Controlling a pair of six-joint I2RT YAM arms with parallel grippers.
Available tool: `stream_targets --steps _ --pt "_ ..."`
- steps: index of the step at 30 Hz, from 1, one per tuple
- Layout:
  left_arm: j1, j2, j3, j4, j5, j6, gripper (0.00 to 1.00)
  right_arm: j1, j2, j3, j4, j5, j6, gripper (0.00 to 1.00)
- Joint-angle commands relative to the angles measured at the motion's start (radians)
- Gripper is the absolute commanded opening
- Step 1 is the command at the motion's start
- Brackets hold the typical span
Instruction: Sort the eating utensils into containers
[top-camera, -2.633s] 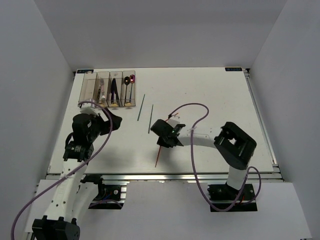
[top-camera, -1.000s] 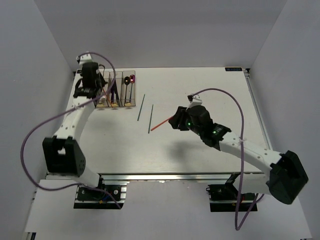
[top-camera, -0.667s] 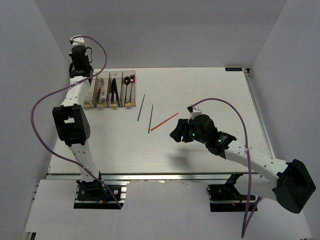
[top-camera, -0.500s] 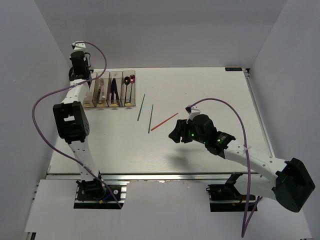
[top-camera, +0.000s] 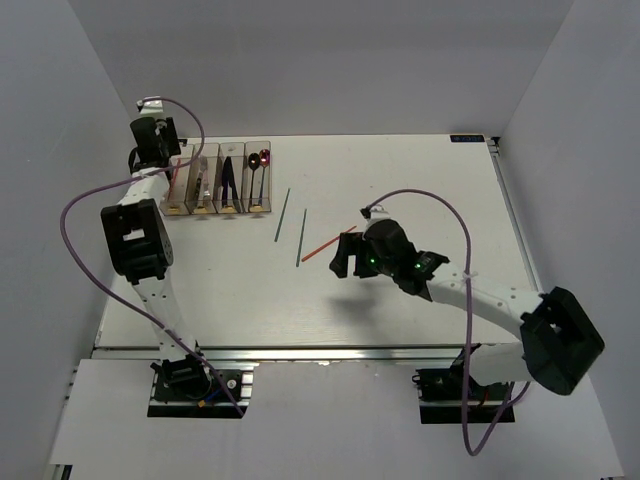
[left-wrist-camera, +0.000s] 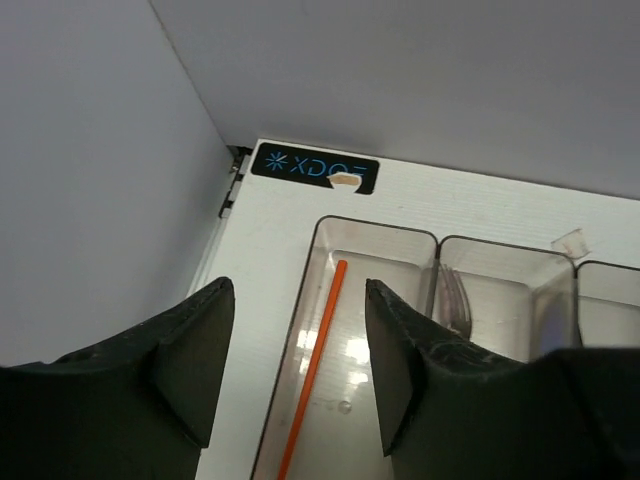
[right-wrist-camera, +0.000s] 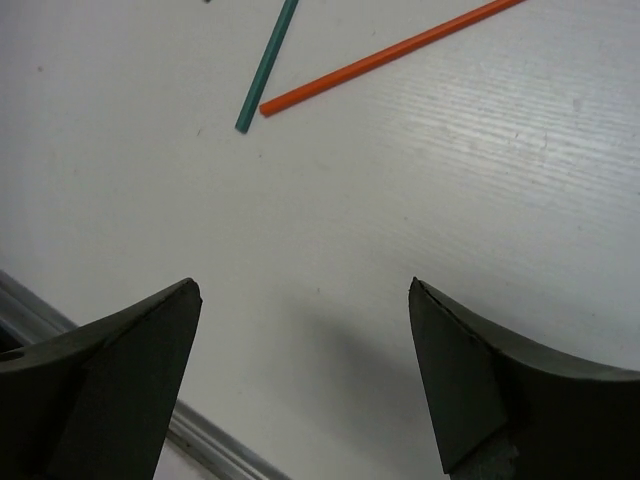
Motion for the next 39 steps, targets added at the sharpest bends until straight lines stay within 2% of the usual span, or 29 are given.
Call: stream_targets --steps 1,4,7,8,9,11,12,13,14,16,18,19,20,21,24,26,29,31,33,39 --pt "-0.002 -0.084 -0.017 0.005 0.084 -0.065 0.66 -0.018 0.095 0.121 -0.038 0.073 0.033 0.89" --pt "-0.002 -0.141 -0.053 -0.004 0.093 -0.100 0.70 -0.055 0.224 0.238 -0.106 0.084 0.074 0.89" --pt "-0.002 -0.228 -0.093 -0.028 0.073 -0.159 0.71 -0.076 0.395 0.440 -0.248 0.143 0.125 0.89" --pt "-0.002 -0.259 -0.108 -0.033 0.060 -0.216 0.74 -0.084 0.441 0.498 -0.285 0.157 0.139 0.89" --pt "-0.002 -0.334 -0.138 -0.048 0.032 -0.256 0.98 -0.087 0.539 0.623 -0.374 0.183 0.162 0.89" --pt "-0.002 -0.412 -0.163 -0.091 0.020 -0.386 0.98 -0.095 0.680 0.753 -0.463 0.225 0.256 0.89" --pt "-0.002 -0.449 -0.171 -0.178 -0.005 -0.440 0.98 -0.095 0.721 0.879 -0.521 0.257 0.304 0.89" --pt "-0.002 -0.526 -0.194 -0.232 -0.008 -0.494 0.98 -0.095 0.760 0.938 -0.640 0.319 0.355 0.86" --pt "-0.002 -0.564 -0.215 -0.275 -0.013 -0.587 0.98 -0.093 0.820 0.986 -0.686 0.338 0.437 0.83" --pt "-0.004 -0.652 -0.284 -0.350 0.038 -0.649 0.98 -0.080 0.856 1.058 -0.749 0.402 0.498 0.77" --pt "-0.004 -0.785 -0.395 -0.468 -0.032 -0.668 0.98 -0.073 0.885 1.071 -0.753 0.414 0.547 0.67" --pt "-0.004 -0.833 -0.437 -0.485 -0.058 -0.659 0.98 -0.057 0.890 1.080 -0.785 0.433 0.564 0.66" --pt "-0.004 -0.929 -0.543 -0.490 -0.065 -0.641 0.98 -0.046 0.896 1.088 -0.816 0.453 0.591 0.66" --pt "-0.004 -0.978 -0.597 -0.487 -0.112 -0.627 0.98 -0.035 0.894 1.094 -0.845 0.499 0.640 0.66" --pt "-0.005 -1.167 -0.819 -0.379 -0.105 -0.626 0.98 0.035 0.877 1.111 -0.902 0.613 0.696 0.66" --pt "-0.004 -1.239 -0.914 -0.338 -0.031 -0.642 0.98 0.074 0.883 1.124 -0.870 0.619 0.684 0.67" --pt "-0.004 -1.246 -0.930 -0.372 -0.011 -0.619 0.98 0.081 0.945 1.184 -0.902 0.596 0.712 0.67" --pt "-0.016 -1.227 -0.903 -0.420 -0.010 -0.599 0.98 0.080 0.985 1.229 -0.989 0.605 0.763 0.66" --pt "-0.027 -1.235 -0.916 -0.397 0.021 -0.596 0.98 0.081 1.031 1.281 -1.066 0.601 0.798 0.66" --pt "-0.030 -1.244 -0.923 -0.381 0.075 -0.601 0.98 0.091 1.034 1.203 -0.979 0.552 0.831 0.63"
